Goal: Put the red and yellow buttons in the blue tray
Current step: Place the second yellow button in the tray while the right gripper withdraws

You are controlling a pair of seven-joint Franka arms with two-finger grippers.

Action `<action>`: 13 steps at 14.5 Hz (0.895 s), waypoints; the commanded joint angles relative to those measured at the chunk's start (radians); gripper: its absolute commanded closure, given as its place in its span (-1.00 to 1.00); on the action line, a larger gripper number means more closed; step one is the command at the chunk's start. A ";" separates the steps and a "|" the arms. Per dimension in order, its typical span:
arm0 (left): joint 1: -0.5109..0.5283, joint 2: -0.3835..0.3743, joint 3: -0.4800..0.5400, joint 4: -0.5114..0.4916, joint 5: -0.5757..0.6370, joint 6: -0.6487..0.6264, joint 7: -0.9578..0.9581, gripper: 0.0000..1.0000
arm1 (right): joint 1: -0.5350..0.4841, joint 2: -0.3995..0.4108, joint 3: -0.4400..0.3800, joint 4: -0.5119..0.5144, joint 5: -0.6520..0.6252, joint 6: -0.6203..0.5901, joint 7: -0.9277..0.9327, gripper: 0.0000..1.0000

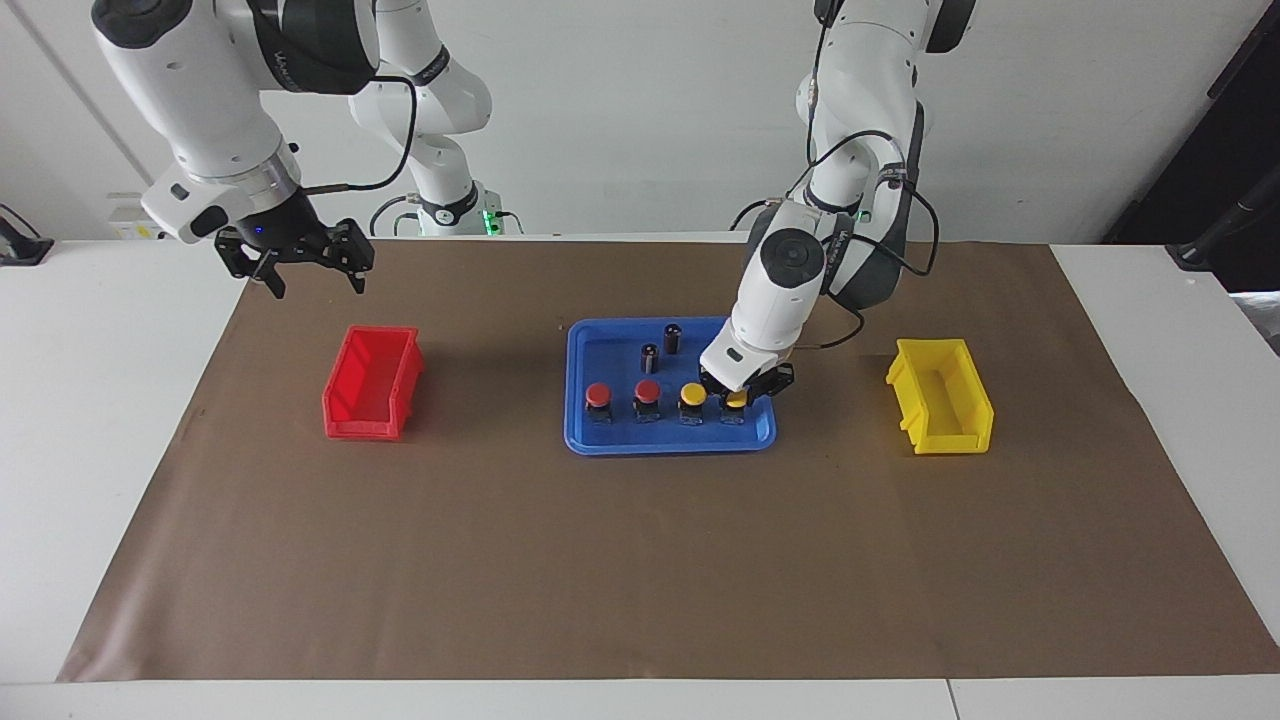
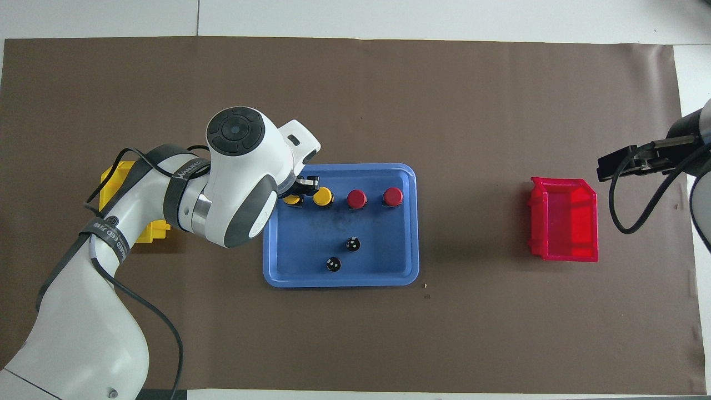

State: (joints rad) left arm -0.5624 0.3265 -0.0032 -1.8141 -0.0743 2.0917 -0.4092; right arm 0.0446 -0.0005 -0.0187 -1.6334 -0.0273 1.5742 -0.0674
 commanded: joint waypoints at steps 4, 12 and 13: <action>-0.017 0.002 0.014 0.007 -0.030 0.002 -0.013 0.05 | 0.000 -0.026 0.000 -0.025 0.001 0.007 -0.014 -0.99; -0.011 -0.035 0.014 0.110 -0.054 -0.175 -0.013 0.04 | -0.072 -0.026 -0.007 -0.028 0.001 0.006 -0.014 -0.99; -0.011 -0.061 0.019 0.137 -0.062 -0.235 -0.013 -0.04 | -0.075 -0.026 -0.007 -0.028 0.000 0.006 -0.014 -0.99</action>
State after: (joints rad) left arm -0.5641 0.3116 -0.0017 -1.7307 -0.1053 1.9699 -0.4121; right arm -0.0122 -0.0039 -0.0344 -1.6347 -0.0272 1.5742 -0.0675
